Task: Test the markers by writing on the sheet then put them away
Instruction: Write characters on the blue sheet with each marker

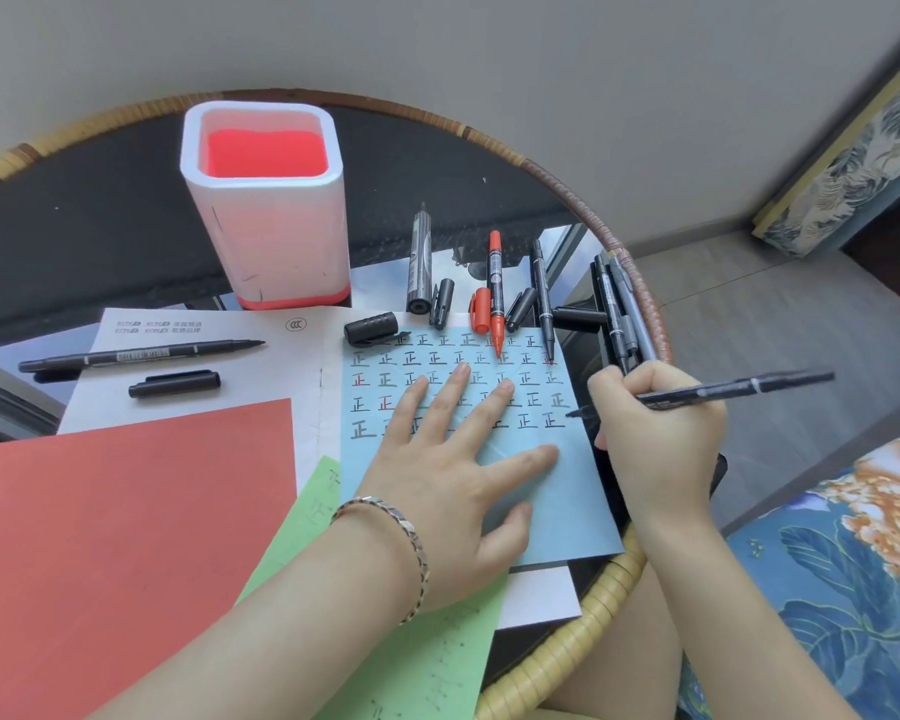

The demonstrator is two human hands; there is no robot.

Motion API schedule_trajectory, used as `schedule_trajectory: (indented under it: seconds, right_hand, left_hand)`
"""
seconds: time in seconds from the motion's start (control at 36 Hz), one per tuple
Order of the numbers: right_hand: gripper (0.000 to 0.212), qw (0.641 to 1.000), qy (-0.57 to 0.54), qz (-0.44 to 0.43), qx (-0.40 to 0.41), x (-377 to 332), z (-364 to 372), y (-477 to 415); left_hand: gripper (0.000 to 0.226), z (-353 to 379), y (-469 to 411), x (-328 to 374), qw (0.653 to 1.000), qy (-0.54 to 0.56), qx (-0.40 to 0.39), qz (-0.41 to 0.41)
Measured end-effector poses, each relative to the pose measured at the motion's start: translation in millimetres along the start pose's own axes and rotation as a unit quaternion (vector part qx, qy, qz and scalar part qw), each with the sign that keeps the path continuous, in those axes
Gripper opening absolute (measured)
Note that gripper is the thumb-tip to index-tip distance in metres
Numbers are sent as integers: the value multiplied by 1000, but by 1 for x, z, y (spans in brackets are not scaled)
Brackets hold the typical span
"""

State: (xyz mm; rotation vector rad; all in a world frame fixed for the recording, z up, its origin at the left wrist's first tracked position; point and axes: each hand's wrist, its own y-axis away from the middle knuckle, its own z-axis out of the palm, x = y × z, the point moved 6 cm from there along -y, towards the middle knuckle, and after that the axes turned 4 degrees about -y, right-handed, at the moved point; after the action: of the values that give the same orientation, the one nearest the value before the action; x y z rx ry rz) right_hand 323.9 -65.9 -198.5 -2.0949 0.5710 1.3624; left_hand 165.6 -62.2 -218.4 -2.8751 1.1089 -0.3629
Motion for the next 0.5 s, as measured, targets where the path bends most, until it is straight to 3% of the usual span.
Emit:
schedule_trajectory:
  seconds: [0.11,0.19,0.33,0.39,0.42,0.47,0.5]
  right_hand:
    - [33,997,-65,-5,34,-4,-7,1]
    - [30,995,-94,-19,8,-9,-5,0]
    - [4,989,-26,-48,-141,-24,7,-14]
    - [26,979,11,-64,-191,-32,14,-22]
    - [25,976,26,-76,-204,-38,18,-26]
    - [5,968,70,-121,-211,-51,26,-34]
    - [7,960,98,-155,-211,-58,31,-37]
  left_hand:
    - [41,1,0,0,1000,6,-2,-1]
    - [41,0,0,-1,1000,9,-5,-3]
    - [39,0,0,-1,1000,23,1,-4]
    - [38,1,-1,-2,1000,23,-6,1]
    - [38,0,-1,-2,1000,28,-8,4]
    - [43,-4,-2,-2,998,42,-34,8]
    - [51,-4,-2,-2,998,41,-35,14]
